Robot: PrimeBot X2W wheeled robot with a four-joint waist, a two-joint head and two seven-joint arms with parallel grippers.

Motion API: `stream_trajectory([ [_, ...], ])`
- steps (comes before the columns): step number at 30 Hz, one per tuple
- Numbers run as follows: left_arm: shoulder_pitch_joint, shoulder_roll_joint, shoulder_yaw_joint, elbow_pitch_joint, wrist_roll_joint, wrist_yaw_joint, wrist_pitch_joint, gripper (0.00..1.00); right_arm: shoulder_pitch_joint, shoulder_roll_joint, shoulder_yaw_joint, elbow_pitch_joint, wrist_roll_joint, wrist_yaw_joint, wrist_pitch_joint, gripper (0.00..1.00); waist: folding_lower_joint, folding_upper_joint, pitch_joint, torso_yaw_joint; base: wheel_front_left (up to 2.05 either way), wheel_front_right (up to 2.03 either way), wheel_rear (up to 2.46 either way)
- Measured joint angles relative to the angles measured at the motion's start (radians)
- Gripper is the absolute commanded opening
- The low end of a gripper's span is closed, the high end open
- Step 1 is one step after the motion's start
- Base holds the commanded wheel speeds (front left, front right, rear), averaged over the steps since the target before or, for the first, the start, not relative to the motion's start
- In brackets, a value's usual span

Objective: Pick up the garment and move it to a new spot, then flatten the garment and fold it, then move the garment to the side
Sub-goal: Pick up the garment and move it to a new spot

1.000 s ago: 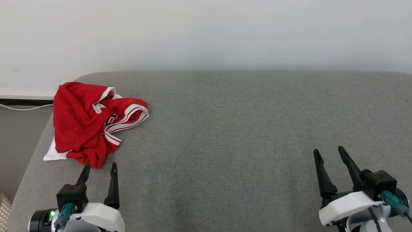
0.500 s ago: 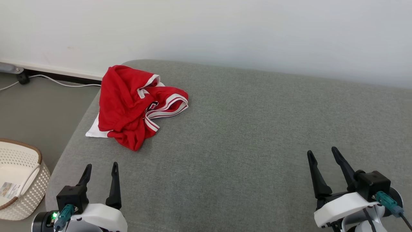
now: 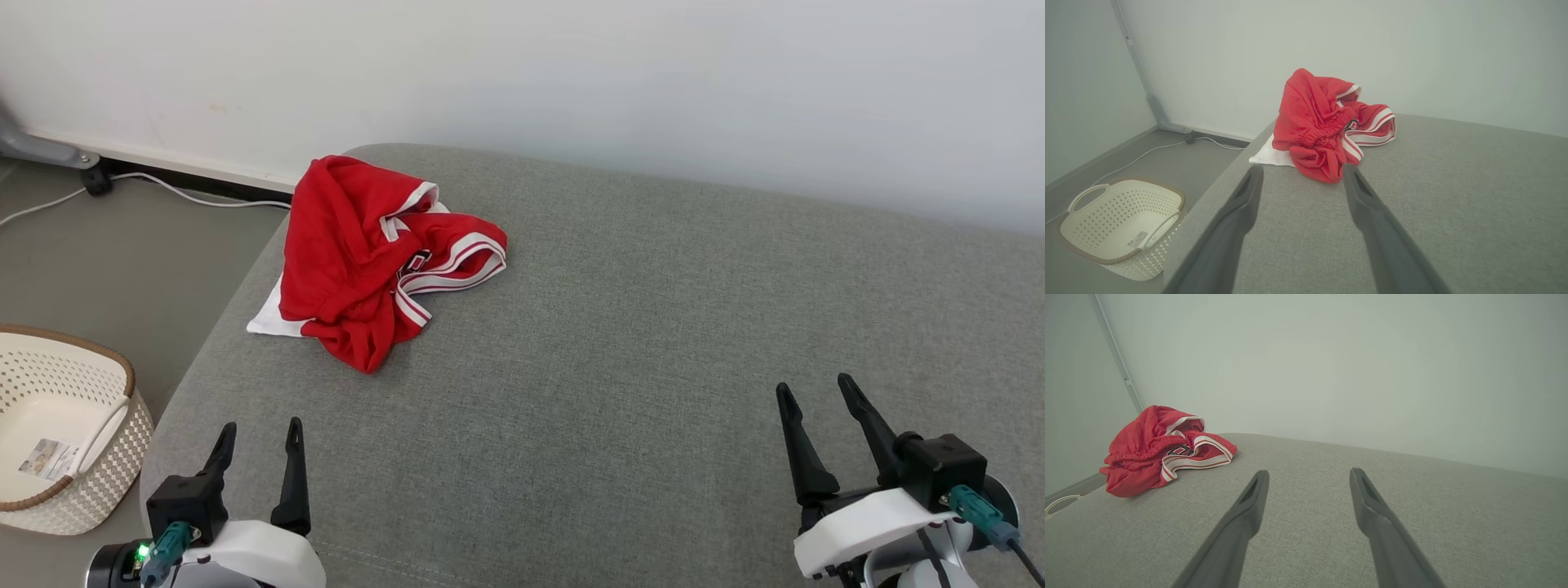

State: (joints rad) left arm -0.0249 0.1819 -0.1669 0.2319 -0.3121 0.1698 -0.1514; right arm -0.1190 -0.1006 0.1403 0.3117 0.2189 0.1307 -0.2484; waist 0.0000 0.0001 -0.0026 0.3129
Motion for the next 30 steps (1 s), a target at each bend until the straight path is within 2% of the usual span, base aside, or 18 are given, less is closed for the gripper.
stream_trajectory([
  [19,-0.006,-0.001,-0.015,0.019,-0.022,0.006,-0.006,1.0,-0.001,0.0,0.002,0.001,-0.001,0.0,0.0,1.0,0.0,0.0,0.004,-0.008,0.0,0.0,0.0],
  [24,-0.036,-0.01,-0.017,0.037,-0.119,-0.074,0.067,1.0,-0.003,0.003,0.002,-0.002,-0.002,0.0,0.0,1.0,0.0,0.0,0.013,-0.013,0.0,0.0,0.0],
  [30,-0.139,0.005,-0.019,0.103,-0.174,-0.133,0.16,1.0,-0.03,0.003,0.003,-0.005,-0.012,0.0,0.0,1.0,0.0,0.0,0.049,-0.024,0.0,0.0,0.0],
])
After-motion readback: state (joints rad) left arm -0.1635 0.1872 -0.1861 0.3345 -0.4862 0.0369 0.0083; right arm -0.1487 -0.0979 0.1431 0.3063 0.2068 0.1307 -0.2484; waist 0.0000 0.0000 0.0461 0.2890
